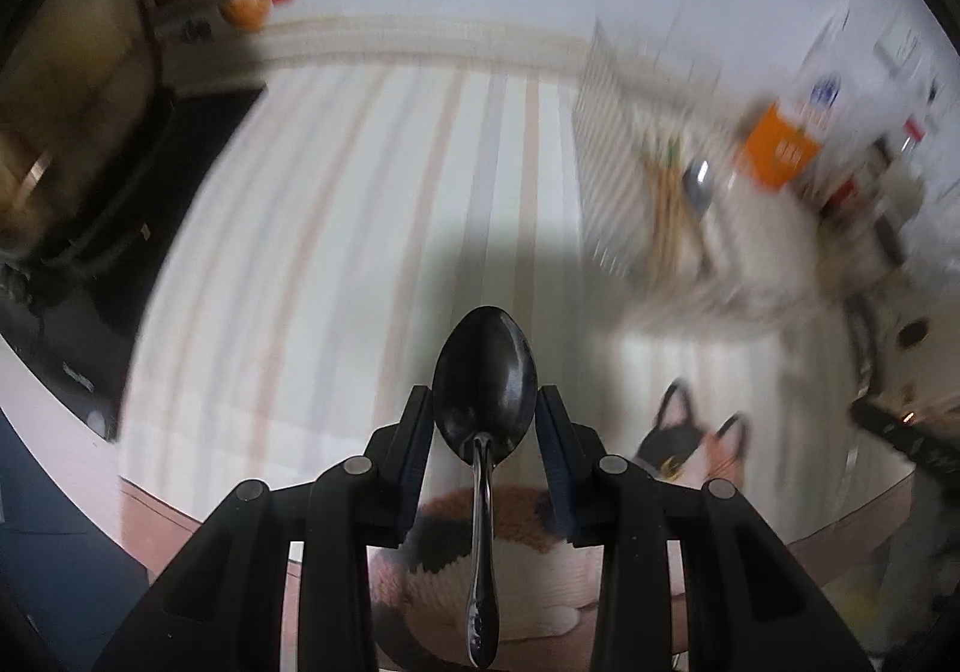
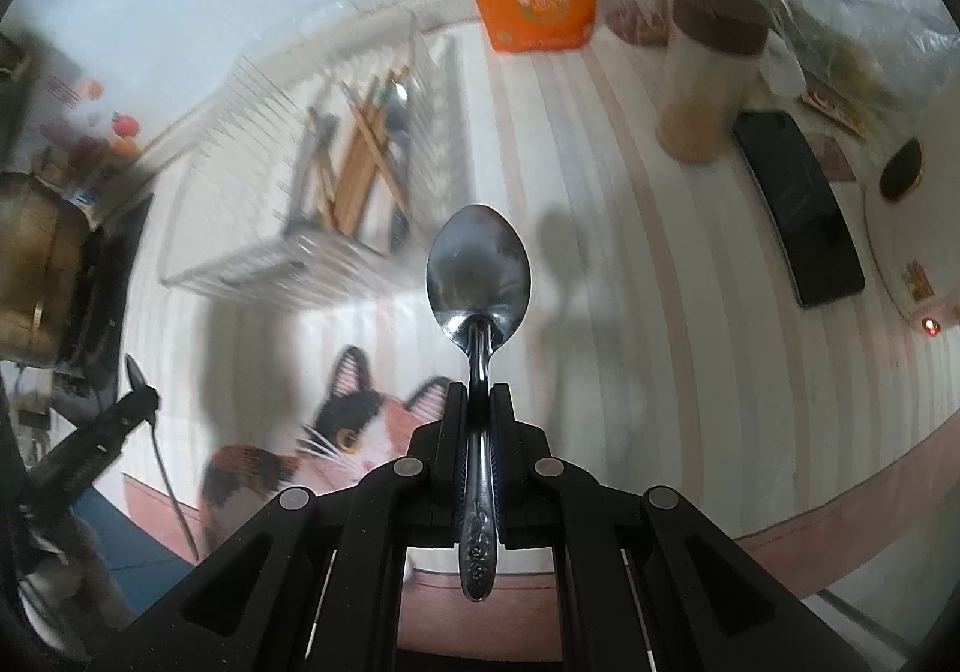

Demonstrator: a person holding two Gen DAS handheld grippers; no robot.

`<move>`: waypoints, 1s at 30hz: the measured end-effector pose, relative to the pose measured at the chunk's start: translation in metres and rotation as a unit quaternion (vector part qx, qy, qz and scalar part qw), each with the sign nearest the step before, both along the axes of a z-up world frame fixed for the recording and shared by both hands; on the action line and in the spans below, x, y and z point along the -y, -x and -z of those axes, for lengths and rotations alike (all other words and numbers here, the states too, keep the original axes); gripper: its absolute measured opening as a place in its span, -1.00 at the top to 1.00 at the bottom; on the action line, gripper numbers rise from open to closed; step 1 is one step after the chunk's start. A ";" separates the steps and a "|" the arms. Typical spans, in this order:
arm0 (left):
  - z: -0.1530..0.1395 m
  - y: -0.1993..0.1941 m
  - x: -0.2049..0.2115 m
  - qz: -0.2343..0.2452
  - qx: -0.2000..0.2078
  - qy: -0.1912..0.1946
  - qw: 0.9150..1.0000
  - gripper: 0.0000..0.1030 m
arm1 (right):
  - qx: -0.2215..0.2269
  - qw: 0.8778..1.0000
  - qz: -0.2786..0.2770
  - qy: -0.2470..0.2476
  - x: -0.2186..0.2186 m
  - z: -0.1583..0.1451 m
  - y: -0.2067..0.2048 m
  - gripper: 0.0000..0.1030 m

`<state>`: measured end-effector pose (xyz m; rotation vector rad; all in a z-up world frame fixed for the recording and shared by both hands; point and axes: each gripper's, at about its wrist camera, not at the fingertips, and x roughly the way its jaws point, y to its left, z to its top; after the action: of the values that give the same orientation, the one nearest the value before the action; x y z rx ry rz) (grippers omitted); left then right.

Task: Organize utensils
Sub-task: 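Carry both spoons into the clear basket and open both tools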

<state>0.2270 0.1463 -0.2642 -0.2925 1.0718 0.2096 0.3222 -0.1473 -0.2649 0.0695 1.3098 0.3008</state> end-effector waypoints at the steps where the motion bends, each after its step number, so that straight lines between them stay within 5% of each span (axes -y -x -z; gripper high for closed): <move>1: -0.014 0.001 -0.002 -0.001 0.013 0.005 1.000 0.40 | 0.005 1.000 -0.002 -0.009 -0.003 -0.008 -0.003 0.86; 9: -0.103 -0.065 0.004 0.037 0.091 0.071 0.993 0.39 | 0.033 0.997 0.006 -0.073 -0.029 -0.052 -0.059 0.87; 17: -0.066 -0.169 0.010 0.071 0.021 0.126 0.989 0.37 | -0.003 0.996 0.017 -0.087 -0.066 -0.030 -0.132 0.86; 23: -0.038 -0.193 0.021 0.094 -0.025 0.094 0.991 0.37 | -0.029 0.998 0.001 -0.056 -0.085 0.000 -0.149 0.83; 25: -0.035 -0.191 0.022 0.086 -0.027 0.072 0.993 0.29 | -0.026 0.999 0.004 -0.048 -0.085 0.003 -0.148 0.53; 30: -0.041 -0.176 0.021 0.061 0.002 -0.012 0.998 -0.28 | 0.020 1.000 0.004 0.002 -0.081 -0.008 -0.129 -0.01</move>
<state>0.4030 0.1257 -0.2232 -0.2053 1.0783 0.1129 0.4514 -0.0663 -0.2574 0.0645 1.2701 0.2918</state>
